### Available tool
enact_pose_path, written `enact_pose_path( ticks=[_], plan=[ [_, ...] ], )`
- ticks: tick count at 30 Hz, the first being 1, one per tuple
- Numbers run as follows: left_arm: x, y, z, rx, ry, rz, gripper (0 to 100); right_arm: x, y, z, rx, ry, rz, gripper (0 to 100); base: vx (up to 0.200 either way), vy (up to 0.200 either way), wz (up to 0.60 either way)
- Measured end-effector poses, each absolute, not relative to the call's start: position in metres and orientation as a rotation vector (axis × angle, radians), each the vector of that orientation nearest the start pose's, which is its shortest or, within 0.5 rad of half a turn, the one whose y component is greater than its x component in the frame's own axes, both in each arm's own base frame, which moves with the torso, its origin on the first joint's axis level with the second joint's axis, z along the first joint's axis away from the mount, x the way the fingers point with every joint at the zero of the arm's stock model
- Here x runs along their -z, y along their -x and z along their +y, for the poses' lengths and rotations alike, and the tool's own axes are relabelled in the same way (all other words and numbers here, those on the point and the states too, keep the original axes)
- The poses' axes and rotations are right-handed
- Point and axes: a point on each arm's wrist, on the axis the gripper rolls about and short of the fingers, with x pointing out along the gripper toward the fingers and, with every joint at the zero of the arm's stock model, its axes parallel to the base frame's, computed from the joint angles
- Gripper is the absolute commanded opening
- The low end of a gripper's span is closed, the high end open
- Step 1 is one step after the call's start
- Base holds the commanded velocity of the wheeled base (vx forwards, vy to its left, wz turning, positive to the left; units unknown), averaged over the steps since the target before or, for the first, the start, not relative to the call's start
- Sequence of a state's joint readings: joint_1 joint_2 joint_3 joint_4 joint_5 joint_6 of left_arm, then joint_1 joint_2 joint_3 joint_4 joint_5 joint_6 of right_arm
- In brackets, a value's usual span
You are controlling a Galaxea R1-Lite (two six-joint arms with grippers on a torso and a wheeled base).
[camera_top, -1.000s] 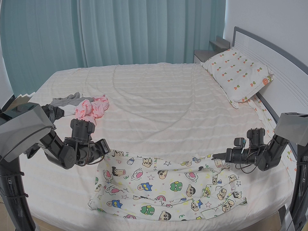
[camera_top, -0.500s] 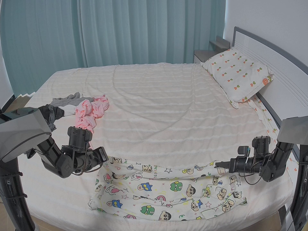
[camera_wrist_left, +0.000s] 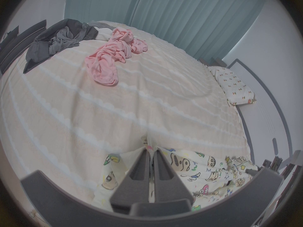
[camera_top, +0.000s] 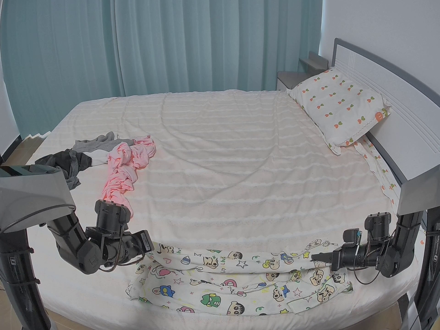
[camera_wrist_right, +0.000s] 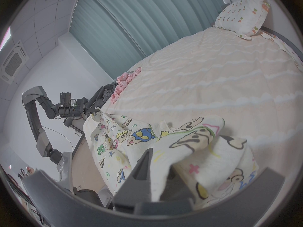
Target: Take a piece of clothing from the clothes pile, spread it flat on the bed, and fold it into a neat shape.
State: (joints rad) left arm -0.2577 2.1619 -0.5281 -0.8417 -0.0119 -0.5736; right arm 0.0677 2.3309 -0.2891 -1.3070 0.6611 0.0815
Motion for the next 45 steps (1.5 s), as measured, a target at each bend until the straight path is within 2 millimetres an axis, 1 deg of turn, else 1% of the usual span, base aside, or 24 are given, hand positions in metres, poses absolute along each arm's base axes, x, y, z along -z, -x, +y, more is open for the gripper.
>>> enact_pose_path(
  ticks=[8, 13, 14, 15, 16, 19, 22, 29, 33, 38, 41, 45],
  plan=[
    [0.018, -0.276, -0.083, 0.036, 0.388, 0.905, 0, 0.049, -0.246, 0.032, -0.621, -0.274, 0.787, 0, 0.000, 0.000, 0.00],
    [0.024, -0.271, -0.086, 0.035, 0.373, 0.937, 0, 0.053, -0.239, 0.032, -0.618, -0.262, 0.761, 0, 0.000, 0.000, 0.00],
    [0.025, -0.270, -0.086, 0.033, 0.370, 0.942, 100, 0.055, -0.237, 0.032, -0.612, -0.264, 0.777, 0, 0.000, 0.000, 0.00],
    [0.027, -0.269, -0.086, 0.032, 0.368, 0.949, 100, 0.058, -0.234, 0.031, -0.604, -0.266, 0.794, 0, 0.000, 0.000, 0.00],
    [0.028, -0.269, -0.086, 0.030, 0.367, 0.954, 100, 0.059, -0.232, 0.031, -0.599, -0.267, 0.806, 100, 0.000, 0.000, 0.00],
    [0.031, -0.266, -0.085, 0.024, 0.364, 0.971, 100, 0.062, -0.224, 0.030, -0.588, -0.275, 0.851, 100, 0.000, 0.000, 0.00],
    [0.033, -0.262, -0.085, 0.018, 0.362, 0.988, 100, 0.061, -0.217, 0.030, -0.584, -0.280, 0.875, 100, 0.000, 0.000, 0.00],
    [0.036, -0.254, -0.078, -0.017, 0.385, 1.016, 100, 0.053, -0.212, 0.023, -0.551, -0.293, 0.866, 100, 0.000, 0.000, 0.00],
    [0.035, -0.249, -0.069, -0.044, 0.426, 1.021, 100, 0.048, -0.213, 0.012, -0.493, -0.306, 0.840, 100, 0.000, 0.000, 0.00],
    [0.028, -0.246, -0.056, -0.058, 0.495, 0.977, 100, 0.042, -0.214, -0.002, -0.430, -0.324, 0.801, 100, 0.000, 0.000, 0.00],
    [0.023, -0.242, -0.047, -0.048, 0.552, 0.972, 100, 0.036, -0.215, -0.012, -0.390, -0.334, 0.765, 100, 0.000, 0.000, 0.00],
    [0.016, -0.235, -0.035, -0.002, 0.689, 0.985, 100, 0.027, -0.216, -0.021, -0.354, -0.338, 0.721, 100, 0.000, 0.000, 0.00]
  ],
)
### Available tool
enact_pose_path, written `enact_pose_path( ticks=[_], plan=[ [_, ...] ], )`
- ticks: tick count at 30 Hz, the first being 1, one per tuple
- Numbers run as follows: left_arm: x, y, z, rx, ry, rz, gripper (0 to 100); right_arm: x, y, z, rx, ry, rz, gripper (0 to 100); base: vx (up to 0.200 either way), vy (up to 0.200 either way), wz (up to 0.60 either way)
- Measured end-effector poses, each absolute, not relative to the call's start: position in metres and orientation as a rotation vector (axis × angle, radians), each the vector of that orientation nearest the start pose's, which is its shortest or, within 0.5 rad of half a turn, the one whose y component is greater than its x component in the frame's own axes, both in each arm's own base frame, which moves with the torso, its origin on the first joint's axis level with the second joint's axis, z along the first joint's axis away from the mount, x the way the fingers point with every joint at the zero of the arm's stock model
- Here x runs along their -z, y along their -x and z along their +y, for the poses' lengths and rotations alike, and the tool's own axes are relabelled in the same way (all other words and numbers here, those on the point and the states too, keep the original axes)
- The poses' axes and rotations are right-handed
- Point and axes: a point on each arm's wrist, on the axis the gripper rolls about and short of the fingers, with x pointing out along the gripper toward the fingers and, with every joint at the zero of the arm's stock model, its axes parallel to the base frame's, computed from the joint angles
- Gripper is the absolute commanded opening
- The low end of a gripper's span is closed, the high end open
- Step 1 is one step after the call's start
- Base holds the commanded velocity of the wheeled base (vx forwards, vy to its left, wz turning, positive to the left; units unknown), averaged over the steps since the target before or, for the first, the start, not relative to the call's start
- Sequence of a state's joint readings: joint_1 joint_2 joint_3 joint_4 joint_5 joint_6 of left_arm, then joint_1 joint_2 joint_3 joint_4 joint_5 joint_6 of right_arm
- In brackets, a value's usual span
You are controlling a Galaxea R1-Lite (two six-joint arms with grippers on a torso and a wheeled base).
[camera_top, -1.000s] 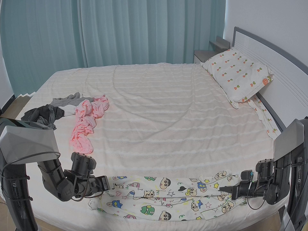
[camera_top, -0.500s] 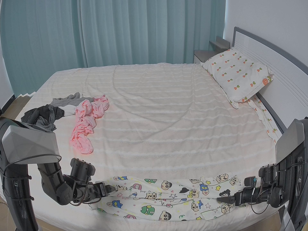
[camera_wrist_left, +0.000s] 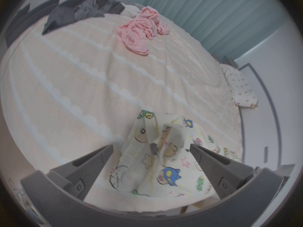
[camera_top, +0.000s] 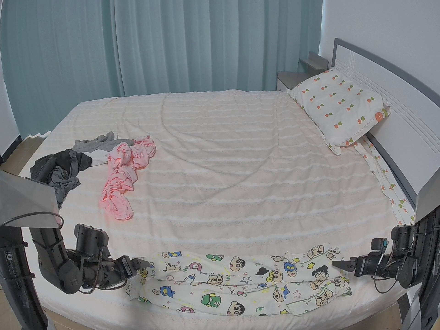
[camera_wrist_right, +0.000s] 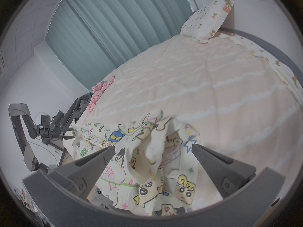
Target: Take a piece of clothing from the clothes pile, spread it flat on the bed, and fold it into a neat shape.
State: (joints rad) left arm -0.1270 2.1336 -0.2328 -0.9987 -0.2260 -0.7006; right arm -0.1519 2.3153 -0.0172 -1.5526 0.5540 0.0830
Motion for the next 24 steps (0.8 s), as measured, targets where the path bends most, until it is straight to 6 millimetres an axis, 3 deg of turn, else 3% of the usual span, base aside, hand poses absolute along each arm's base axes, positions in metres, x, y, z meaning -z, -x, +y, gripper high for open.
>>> enact_pose_path(
  ticks=[6, 9, 18, 24],
  plan=[
    [0.004, -0.230, -0.012, 0.003, 0.884, 0.939, 100, 0.009, -0.216, -0.027, -0.333, -0.325, 0.639, 100, 0.000, 0.000, 0.00],
    [-0.002, -0.230, -0.008, 0.003, 0.964, 0.910, 100, 0.001, -0.218, -0.020, -0.353, -0.328, 0.612, 100, 0.000, 0.000, 0.00],
    [-0.015, -0.226, -0.004, 0.036, 1.044, 0.835, 100, -0.010, -0.244, 0.044, -0.466, -0.357, 0.571, 100, 0.000, 0.000, 0.00],
    [-0.019, -0.220, -0.004, 0.059, 1.050, 0.794, 100, 0.013, -0.254, 0.074, -0.498, -0.364, 0.638, 100, 0.000, 0.000, 0.00]
  ],
)
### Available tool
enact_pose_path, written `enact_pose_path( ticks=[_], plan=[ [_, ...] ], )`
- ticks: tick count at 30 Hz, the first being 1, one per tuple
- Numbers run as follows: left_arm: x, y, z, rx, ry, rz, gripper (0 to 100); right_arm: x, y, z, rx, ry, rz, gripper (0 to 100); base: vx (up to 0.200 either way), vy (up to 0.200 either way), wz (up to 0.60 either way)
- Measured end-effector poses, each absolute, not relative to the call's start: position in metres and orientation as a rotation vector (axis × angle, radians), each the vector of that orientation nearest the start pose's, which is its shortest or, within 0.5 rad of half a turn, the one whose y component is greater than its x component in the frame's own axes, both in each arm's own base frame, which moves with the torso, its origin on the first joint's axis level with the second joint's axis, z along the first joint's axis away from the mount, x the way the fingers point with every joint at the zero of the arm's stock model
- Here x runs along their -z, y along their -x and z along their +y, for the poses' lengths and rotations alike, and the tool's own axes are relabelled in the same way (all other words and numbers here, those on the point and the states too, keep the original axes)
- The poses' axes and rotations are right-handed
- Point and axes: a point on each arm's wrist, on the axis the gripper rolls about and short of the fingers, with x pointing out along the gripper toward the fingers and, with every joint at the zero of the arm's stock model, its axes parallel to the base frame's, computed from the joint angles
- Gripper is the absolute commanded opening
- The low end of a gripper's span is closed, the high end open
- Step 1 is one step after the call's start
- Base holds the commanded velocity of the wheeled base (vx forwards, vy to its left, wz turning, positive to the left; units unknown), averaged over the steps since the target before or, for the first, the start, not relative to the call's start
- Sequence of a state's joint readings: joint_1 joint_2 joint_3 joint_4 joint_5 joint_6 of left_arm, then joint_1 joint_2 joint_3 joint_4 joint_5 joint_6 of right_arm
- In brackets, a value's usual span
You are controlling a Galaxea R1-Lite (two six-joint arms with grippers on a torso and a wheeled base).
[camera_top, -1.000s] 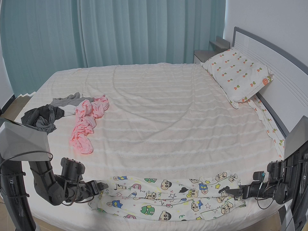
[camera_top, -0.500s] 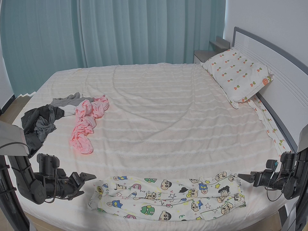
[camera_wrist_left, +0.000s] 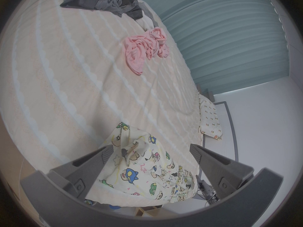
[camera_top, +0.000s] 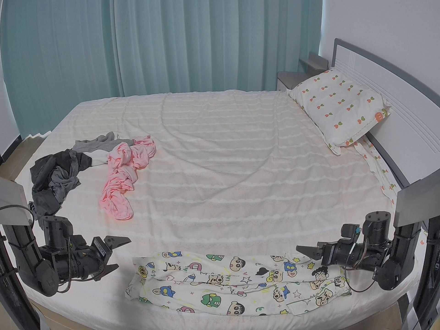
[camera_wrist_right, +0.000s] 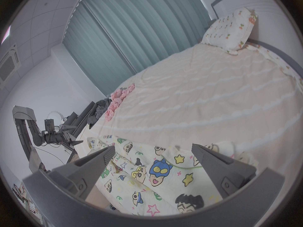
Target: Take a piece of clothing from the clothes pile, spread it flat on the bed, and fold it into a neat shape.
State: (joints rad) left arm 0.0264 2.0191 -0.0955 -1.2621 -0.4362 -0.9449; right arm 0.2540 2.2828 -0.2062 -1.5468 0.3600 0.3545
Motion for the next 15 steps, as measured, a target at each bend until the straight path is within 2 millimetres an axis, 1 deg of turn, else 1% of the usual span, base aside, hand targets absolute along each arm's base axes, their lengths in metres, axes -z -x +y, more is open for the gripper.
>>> enact_pose_path(
  ticks=[3, 7, 15],
  plan=[
    [-0.019, -0.218, -0.004, 0.066, 1.049, 0.780, 100, 0.028, -0.254, 0.074, -0.462, -0.369, 0.690, 100, 0.000, 0.000, 0.00],
    [-0.016, -0.215, -0.004, 0.058, 1.050, 0.793, 100, 0.044, -0.250, 0.065, -0.401, -0.380, 0.752, 100, 0.000, 0.000, 0.00],
    [-0.014, -0.214, -0.004, 0.053, 1.050, 0.804, 100, 0.057, -0.237, 0.056, -0.338, -0.395, 0.843, 100, 0.000, 0.000, 0.00]
  ],
)
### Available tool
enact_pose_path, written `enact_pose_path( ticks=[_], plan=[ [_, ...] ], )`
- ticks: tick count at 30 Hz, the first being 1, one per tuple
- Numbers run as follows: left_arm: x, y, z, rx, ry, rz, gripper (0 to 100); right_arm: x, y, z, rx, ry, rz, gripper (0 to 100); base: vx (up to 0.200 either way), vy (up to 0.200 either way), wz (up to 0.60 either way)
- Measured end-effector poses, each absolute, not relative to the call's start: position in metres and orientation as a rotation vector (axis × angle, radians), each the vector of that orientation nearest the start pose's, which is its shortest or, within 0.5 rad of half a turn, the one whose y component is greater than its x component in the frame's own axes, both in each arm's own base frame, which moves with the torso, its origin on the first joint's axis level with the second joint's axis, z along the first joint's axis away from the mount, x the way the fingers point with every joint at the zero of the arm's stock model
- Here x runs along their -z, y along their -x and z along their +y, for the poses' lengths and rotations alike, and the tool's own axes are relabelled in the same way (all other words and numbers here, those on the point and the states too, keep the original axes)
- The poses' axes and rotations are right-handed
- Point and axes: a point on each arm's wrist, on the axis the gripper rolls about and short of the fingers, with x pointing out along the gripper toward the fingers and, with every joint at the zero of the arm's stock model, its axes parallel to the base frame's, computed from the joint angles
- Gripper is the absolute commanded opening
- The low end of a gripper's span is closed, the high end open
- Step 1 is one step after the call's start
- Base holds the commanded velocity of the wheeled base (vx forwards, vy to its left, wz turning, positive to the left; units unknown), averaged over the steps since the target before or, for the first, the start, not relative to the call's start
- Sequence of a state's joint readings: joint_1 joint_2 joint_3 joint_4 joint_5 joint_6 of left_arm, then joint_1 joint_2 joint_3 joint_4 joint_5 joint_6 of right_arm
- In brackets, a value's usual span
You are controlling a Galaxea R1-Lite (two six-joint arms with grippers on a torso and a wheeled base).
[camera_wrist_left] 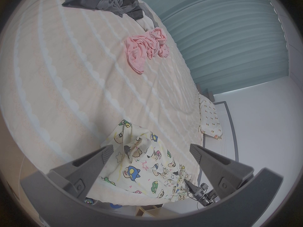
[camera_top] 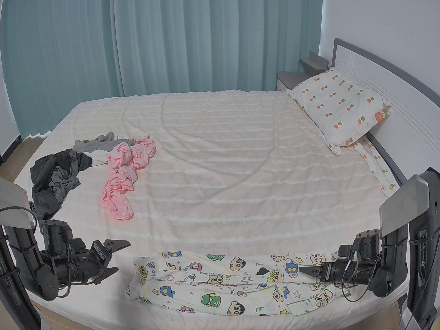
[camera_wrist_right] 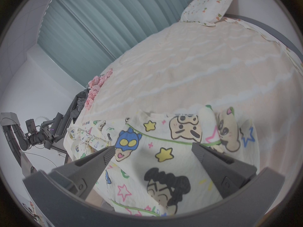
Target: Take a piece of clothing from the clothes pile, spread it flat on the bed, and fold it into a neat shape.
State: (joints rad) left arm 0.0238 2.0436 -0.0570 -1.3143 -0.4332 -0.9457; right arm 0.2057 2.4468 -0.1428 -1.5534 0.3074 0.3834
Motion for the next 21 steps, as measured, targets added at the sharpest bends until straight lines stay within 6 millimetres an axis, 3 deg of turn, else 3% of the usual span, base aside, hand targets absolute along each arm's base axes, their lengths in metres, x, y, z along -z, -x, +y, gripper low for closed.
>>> enact_pose_path(
  ticks=[7, 16, 21],
  plan=[
    [-0.014, -0.214, -0.005, 0.059, 1.051, 0.810, 100, 0.051, -0.232, 0.050, -0.259, -0.435, 0.843, 100, 0.000, 0.000, 0.00],
    [-0.014, -0.214, -0.005, 0.060, 1.051, 0.812, 100, 0.020, -0.224, 0.048, -0.207, -0.676, 0.803, 100, 0.000, 0.000, 0.00],
    [-0.013, -0.213, -0.007, 0.061, 1.044, 0.815, 100, 0.011, -0.216, 0.050, -0.220, -0.706, 0.803, 100, -0.200, 0.000, 0.00]
  ],
)
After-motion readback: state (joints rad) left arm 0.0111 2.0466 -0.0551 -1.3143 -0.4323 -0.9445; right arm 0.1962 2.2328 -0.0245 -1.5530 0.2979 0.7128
